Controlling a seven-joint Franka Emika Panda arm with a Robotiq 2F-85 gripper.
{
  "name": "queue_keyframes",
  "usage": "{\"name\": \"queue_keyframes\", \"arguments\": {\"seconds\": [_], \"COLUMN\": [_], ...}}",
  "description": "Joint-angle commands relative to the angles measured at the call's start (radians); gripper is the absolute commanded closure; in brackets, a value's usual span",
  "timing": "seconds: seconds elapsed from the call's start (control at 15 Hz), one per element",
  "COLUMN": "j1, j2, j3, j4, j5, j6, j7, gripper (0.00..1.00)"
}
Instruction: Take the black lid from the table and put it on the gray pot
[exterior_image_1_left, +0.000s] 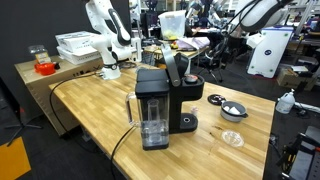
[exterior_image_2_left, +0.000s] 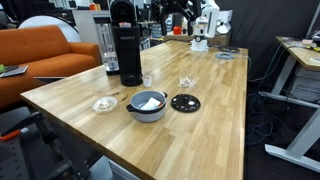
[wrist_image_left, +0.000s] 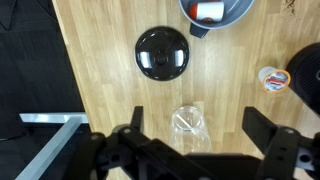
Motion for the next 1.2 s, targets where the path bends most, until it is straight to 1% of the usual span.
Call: {"name": "queue_keyframes", "arguments": {"seconds": [0.0, 0.13, 0.27, 0.6, 0.67, 0.73, 1.0, 1.07, 1.13], "j1": [-0.035, -0.047, -0.063, -0.099, -0.098, -0.090, -0.105, -0.108, -0.117], "j2": [0.070, 0.104, 0.139, 0.227, 0.247, 0.267, 0.340, 0.347, 0.331], "j3": [0.013, 0.011, 0.023, 0.079, 0.077, 0.062, 0.044, 0.041, 0.056], "j4": [0.040, 0.049, 0.062, 0.109, 0.118, 0.124, 0.153, 0.154, 0.135], "j5": [0.012, 0.000, 0.026, 0.147, 0.143, 0.112, 0.088, 0.082, 0.093], "j6": [0.048, 0.060, 0.062, 0.057, 0.061, 0.076, 0.104, 0.110, 0.096], "j7": [0.002, 0.006, -0.009, -0.065, -0.049, -0.021, 0.002, 0.007, -0.008], "gripper": [0.00, 0.00, 0.00, 0.00, 0.00, 0.00, 0.00, 0.00, 0.00]}}
